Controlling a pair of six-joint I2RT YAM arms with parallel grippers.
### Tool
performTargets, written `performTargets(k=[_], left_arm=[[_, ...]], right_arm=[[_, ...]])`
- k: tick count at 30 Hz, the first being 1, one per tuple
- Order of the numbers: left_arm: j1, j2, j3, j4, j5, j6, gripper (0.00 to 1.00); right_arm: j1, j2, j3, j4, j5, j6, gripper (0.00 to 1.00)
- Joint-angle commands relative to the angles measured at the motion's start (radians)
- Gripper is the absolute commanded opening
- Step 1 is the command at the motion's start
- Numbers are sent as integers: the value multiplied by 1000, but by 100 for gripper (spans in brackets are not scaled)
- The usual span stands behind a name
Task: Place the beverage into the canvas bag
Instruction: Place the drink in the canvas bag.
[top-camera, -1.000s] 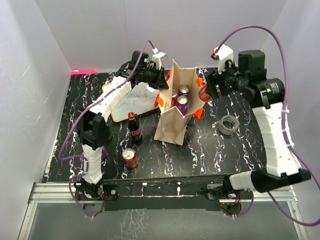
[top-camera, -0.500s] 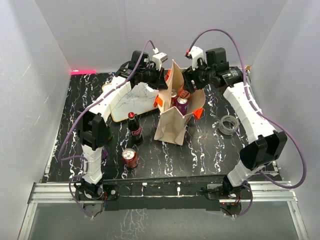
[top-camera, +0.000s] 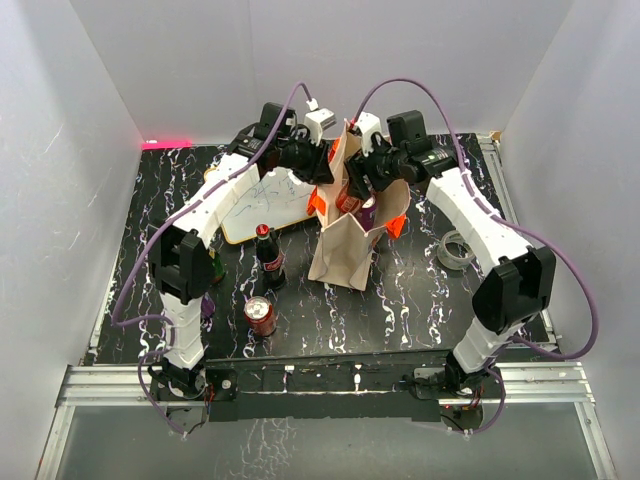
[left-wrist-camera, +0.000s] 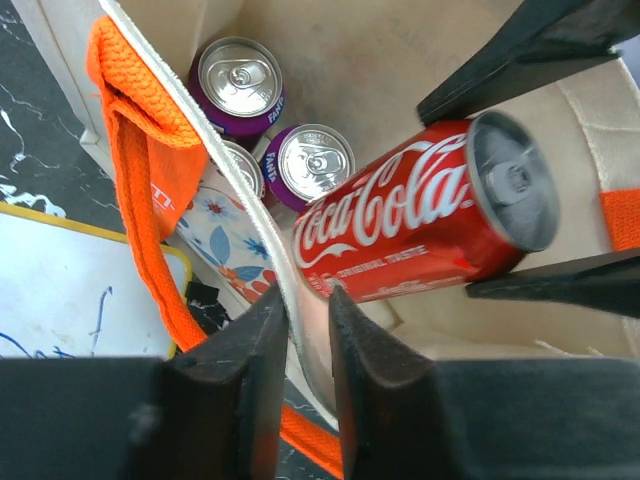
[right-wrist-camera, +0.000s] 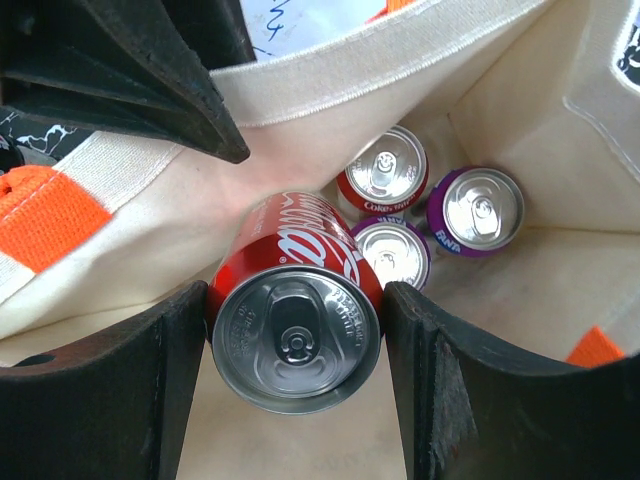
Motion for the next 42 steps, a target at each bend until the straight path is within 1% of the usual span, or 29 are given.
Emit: performTargets(k=[1, 2, 3, 9, 17, 20, 28, 35, 42], left_arm=[[7, -84, -23, -24, 29, 0, 12], [11, -86, -27, -23, 30, -9, 3], [14, -88, -35, -20, 30, -19, 0], [19, -97, -43, -22, 27, -21, 0], [25, -97, 10, -28, 32, -22, 0], [28, -92, 32, -24, 39, -21, 0], [33, -85, 86, -24, 57, -8, 0], [34, -112, -5, -6, 59, -3, 0], [35, -111, -27, -5, 67, -8, 0]], right_arm=[[25, 18, 24, 152, -43, -5, 8], [32, 25, 23, 153, -42, -13, 8], [38, 31, 20, 157, -38, -20, 8], [66, 67, 24, 184, -9, -50, 8], [81, 76, 11, 171, 7, -100, 8], [83, 109, 14, 160, 12, -113, 8], [83, 92, -30, 180, 5, -151, 8], [83, 125, -60, 254, -10, -99, 8], [82, 162, -104, 342, 10, -104, 8]])
